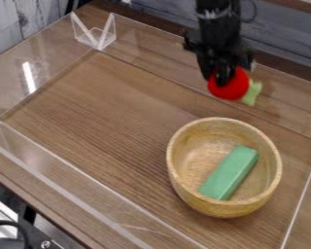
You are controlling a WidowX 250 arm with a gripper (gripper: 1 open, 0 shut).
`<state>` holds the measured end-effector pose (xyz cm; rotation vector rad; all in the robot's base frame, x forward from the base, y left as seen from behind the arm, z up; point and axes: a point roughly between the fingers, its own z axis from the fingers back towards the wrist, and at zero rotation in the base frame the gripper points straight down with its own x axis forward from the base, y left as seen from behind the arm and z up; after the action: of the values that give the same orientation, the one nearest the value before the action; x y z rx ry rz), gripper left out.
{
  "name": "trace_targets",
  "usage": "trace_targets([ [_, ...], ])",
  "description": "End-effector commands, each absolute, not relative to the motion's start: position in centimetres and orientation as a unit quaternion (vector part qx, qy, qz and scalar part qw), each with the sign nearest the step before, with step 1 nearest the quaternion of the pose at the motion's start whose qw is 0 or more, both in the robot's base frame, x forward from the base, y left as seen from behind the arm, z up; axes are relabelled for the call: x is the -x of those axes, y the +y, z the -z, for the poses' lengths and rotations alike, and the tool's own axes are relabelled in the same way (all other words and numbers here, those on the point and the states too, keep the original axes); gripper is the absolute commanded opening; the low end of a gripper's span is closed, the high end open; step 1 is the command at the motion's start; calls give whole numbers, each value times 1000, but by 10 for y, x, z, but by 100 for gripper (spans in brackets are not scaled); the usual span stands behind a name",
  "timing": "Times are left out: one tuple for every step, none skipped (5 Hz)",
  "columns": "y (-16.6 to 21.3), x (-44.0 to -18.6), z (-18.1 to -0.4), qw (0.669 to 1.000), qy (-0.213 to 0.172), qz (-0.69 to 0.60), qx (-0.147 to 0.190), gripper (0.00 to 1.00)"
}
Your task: Move the red object to the left side of the table
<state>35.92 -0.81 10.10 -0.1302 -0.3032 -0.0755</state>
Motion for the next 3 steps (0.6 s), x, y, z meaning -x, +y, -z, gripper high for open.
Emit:
trace_targets([
  [34, -364, -136, 980, -193, -3, 48, 0],
  [80, -359, -134, 980, -193, -38, 28, 0],
  [113, -342, -129, 980, -188, -61, 12, 0],
])
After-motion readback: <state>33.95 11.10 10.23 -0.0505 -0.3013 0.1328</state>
